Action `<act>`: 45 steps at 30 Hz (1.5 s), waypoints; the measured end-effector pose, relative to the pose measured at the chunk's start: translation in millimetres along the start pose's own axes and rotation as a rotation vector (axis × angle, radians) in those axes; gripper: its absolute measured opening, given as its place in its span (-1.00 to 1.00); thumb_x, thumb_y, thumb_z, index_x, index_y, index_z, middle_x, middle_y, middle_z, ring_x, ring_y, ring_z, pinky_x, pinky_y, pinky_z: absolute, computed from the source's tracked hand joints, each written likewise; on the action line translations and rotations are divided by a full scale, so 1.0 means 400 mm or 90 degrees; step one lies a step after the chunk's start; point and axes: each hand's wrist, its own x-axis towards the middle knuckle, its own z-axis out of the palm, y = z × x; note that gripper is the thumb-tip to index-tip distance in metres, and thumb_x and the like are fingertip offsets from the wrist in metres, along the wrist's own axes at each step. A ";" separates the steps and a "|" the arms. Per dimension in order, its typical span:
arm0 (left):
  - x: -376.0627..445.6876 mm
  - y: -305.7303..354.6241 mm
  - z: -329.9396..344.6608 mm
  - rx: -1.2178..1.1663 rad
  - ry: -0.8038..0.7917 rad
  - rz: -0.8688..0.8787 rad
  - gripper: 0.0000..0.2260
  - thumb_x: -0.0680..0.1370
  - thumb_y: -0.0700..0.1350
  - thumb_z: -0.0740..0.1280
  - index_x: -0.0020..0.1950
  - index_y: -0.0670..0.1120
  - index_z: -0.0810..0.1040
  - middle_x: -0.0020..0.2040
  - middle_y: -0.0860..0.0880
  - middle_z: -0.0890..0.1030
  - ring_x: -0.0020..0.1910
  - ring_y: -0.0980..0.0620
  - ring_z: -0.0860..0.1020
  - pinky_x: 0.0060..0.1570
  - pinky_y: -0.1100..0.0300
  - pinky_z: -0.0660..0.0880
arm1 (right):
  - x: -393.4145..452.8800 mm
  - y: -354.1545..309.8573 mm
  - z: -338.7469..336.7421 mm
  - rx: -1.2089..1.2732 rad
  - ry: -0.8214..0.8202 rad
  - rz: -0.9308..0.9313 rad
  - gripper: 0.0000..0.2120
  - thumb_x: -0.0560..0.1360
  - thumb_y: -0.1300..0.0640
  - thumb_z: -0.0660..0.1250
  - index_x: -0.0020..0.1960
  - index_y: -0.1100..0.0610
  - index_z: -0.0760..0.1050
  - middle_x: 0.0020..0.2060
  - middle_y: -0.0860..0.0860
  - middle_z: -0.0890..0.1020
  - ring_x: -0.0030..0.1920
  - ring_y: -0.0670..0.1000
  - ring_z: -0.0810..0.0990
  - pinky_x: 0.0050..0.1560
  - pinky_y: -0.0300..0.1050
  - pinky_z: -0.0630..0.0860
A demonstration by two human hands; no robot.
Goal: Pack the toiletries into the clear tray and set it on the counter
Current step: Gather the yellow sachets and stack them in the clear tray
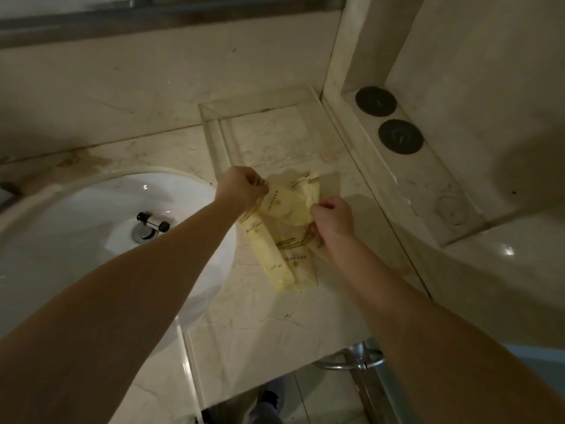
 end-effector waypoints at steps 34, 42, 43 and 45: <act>-0.516 -0.481 -0.536 -0.455 -0.044 -0.128 -0.83 0.50 -0.38 0.32 -0.21 -0.14 0.45 -0.19 -0.16 0.60 -0.25 -0.08 0.63 -0.23 0.12 0.64 | -0.579 -0.039 0.320 -0.099 -0.548 -0.122 -0.89 0.50 0.12 0.37 -0.14 0.15 0.54 -0.22 -0.03 0.65 -0.12 -0.01 0.61 0.02 -0.09 0.52; -0.558 -0.558 -0.580 -0.419 -0.057 -0.125 -0.84 0.50 -0.40 0.30 -0.14 -0.15 0.45 -0.15 -0.18 0.58 -0.20 -0.10 0.62 -0.37 0.22 0.61 | -0.655 0.010 0.391 -0.117 -0.520 -0.132 -0.24 0.49 0.41 0.25 0.47 -0.19 0.07 -0.12 0.09 0.53 -0.13 0.06 0.56 -0.19 -0.07 0.51; -0.561 -0.567 -0.582 -0.398 -0.056 -0.122 -0.84 0.50 -0.40 0.30 -0.12 -0.15 0.46 -0.14 -0.18 0.58 -0.21 -0.10 0.62 -0.38 0.23 0.60 | -0.661 0.012 0.396 -0.105 -0.525 -0.114 -0.25 0.48 0.44 0.23 0.47 -0.15 0.11 -0.08 0.09 0.56 -0.08 0.06 0.58 -0.16 -0.05 0.54; -0.566 -0.588 -0.586 -0.358 -0.053 -0.121 -0.83 0.49 -0.42 0.29 -0.09 -0.16 0.47 -0.15 -0.19 0.58 -0.22 -0.10 0.62 -0.37 0.20 0.61 | -0.671 0.018 0.403 -0.086 -0.521 -0.093 -0.36 0.47 0.47 0.21 0.43 -0.02 0.24 0.04 0.10 0.58 0.01 0.07 0.59 -0.10 0.03 0.58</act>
